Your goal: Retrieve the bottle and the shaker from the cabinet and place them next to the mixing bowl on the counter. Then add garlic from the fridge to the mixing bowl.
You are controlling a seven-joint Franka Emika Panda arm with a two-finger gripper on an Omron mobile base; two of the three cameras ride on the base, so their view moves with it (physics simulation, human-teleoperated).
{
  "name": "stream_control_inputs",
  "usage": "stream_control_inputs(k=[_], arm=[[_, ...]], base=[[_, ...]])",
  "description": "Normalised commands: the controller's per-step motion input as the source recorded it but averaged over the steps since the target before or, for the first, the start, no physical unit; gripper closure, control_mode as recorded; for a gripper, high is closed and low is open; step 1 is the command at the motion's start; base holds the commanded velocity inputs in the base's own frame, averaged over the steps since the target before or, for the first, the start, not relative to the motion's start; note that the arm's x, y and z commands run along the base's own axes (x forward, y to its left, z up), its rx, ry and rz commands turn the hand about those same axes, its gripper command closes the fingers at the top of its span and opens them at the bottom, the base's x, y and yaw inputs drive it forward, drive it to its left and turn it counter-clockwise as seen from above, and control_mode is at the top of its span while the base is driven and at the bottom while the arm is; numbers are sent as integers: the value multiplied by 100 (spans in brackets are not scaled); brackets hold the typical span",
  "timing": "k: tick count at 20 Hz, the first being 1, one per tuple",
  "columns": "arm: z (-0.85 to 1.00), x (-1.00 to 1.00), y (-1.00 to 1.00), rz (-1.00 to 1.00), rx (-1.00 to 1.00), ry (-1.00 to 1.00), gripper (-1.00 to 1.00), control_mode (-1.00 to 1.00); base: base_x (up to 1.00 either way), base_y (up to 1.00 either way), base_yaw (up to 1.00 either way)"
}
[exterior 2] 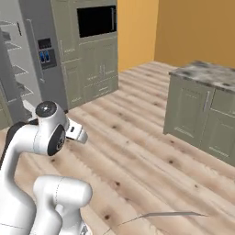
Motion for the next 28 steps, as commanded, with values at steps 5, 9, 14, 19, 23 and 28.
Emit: stream_control_inputs(k=[5,9,14,19,23,28], arm=[[0,0,0,0,0,0,-100,100],[0,0,0,0,0,0,-100,100],[0,0,0,0,0,0,-100,100],[0,0,0,0,0,0,-100,100],[0,0,0,0,0,0,-100,100],[0,0,0,0,0,0,-100,100]], base=[[93,0,37],[95,0,43],[91,0,44],[97,0,39],[100,-2,37],[100,-16,36]])
